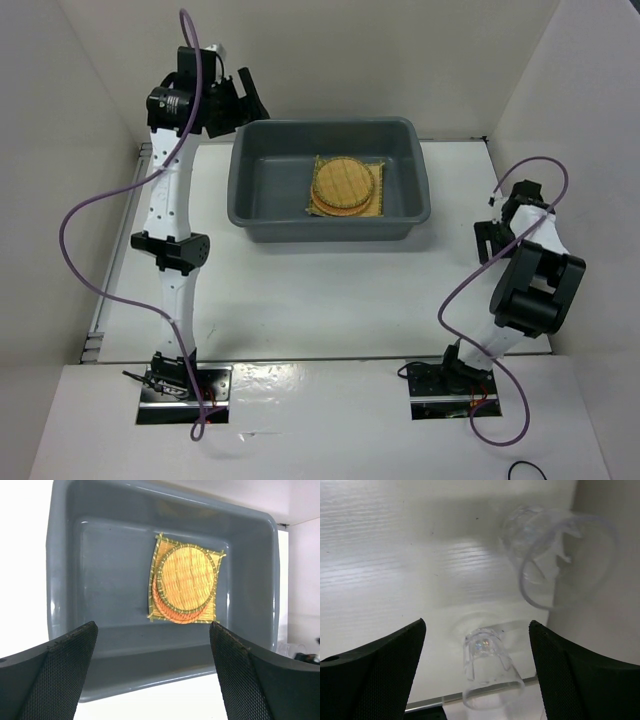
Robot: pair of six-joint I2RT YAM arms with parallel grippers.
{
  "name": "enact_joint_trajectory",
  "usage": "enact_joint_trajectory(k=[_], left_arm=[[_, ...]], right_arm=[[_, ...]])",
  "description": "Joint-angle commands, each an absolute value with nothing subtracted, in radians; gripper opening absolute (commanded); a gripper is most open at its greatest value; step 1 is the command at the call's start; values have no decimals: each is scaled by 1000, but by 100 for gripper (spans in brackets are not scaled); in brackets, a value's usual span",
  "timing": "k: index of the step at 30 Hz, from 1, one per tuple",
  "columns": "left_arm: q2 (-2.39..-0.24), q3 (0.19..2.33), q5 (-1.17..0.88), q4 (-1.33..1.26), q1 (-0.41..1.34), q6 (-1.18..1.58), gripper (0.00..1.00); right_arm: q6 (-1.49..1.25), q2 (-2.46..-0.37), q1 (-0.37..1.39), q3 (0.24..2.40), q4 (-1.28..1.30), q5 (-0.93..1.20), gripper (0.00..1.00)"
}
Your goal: Place the mixed dishes into the plastic bin
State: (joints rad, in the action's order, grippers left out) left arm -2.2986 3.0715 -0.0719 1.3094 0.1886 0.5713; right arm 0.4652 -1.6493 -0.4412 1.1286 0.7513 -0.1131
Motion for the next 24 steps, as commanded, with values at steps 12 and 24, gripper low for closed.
enact_joint_trajectory(k=[12, 24], left_arm=[[-2054, 2918, 123, 1301, 160, 523, 98], [-1910, 2676, 185, 1301, 140, 523, 98]], right_arm=[[497, -1722, -439, 1339, 747, -86, 90], [488, -1818, -439, 1416, 788, -2, 27]])
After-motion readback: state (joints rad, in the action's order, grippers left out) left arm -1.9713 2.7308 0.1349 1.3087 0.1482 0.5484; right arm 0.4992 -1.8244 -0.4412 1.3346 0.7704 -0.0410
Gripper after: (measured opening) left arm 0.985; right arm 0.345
